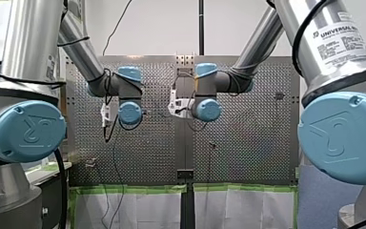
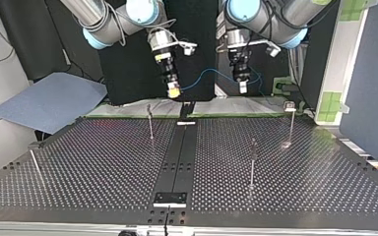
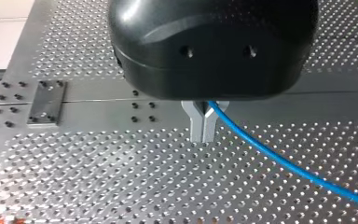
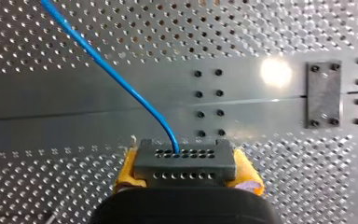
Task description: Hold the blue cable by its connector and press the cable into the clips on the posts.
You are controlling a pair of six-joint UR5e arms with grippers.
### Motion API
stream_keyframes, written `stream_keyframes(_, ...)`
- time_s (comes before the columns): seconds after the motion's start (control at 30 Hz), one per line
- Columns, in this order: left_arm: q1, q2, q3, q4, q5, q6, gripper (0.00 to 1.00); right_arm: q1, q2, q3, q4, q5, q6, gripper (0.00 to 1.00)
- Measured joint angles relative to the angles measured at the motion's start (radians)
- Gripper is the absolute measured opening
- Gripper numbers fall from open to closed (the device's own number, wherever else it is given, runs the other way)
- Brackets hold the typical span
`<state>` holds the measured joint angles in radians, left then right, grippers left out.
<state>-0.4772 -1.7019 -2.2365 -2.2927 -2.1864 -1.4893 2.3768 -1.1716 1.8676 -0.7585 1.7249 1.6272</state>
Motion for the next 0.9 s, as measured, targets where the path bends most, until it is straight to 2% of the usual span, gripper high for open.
stream_keyframes(0.2, 0.005, 0.062, 0.000, -0.022, 0.006, 0.001, 0.00, 0.003, 0.019, -0.040, 0.012, -0.003, 0.002, 0.00)
stream_keyframes(0.3, 0.005, 0.073, 0.000, -0.024, 0.014, -0.003, 0.00, 0.004, 0.020, -0.066, 0.028, -0.006, 0.003, 0.00)
stream_keyframes(0.53, 0.013, 0.123, 0.000, -0.024, 0.021, -0.004, 0.00, 0.005, 0.021, -0.135, 0.058, -0.030, 0.004, 0.00)
stream_keyframes(0.73, 0.030, 0.110, 0.009, -0.025, 0.034, -0.029, 0.00, 0.005, 0.024, -0.182, 0.080, -0.041, 0.005, 0.00)
stream_keyframes(0.9, 0.056, 0.133, 0.023, -0.044, 0.034, -0.032, 0.00, 0.009, 0.025, -0.207, 0.090, -0.046, 0.013, 0.00)
